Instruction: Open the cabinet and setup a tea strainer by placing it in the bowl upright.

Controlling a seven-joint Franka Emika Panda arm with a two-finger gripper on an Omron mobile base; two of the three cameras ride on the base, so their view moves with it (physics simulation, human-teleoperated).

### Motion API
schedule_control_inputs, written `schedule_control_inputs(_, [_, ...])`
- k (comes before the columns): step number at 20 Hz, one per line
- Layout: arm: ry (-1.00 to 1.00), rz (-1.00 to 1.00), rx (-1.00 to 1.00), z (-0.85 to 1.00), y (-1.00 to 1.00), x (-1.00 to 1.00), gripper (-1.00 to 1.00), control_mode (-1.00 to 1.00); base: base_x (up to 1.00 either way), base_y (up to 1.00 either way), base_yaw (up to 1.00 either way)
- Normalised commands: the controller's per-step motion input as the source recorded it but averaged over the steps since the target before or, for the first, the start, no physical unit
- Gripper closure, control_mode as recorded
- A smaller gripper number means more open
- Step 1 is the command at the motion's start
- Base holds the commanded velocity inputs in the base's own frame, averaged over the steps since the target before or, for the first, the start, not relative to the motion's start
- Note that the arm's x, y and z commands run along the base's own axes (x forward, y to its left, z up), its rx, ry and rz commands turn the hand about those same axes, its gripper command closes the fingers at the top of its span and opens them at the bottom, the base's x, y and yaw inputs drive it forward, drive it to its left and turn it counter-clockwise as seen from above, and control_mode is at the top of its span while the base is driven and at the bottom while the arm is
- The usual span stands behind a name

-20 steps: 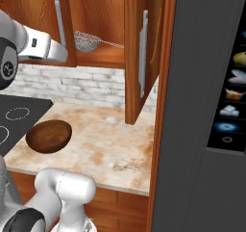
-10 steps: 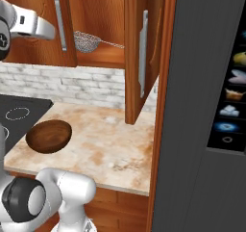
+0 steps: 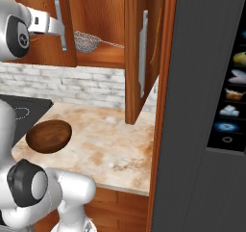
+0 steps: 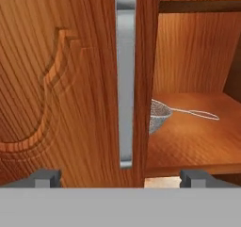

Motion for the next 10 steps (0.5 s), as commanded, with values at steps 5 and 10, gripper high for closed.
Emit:
schedule_control_inputs(5, [0.08,0.00,0.00,-0.01,-0.09,0.29,-1.00,-1.00,0.00,0.00,0.00])
schedule_control_inputs(10, [0.05,0.00,0.00,-0.02,-0.14,0.54,-1.00,-1.00,0.00,0.00,0.00])
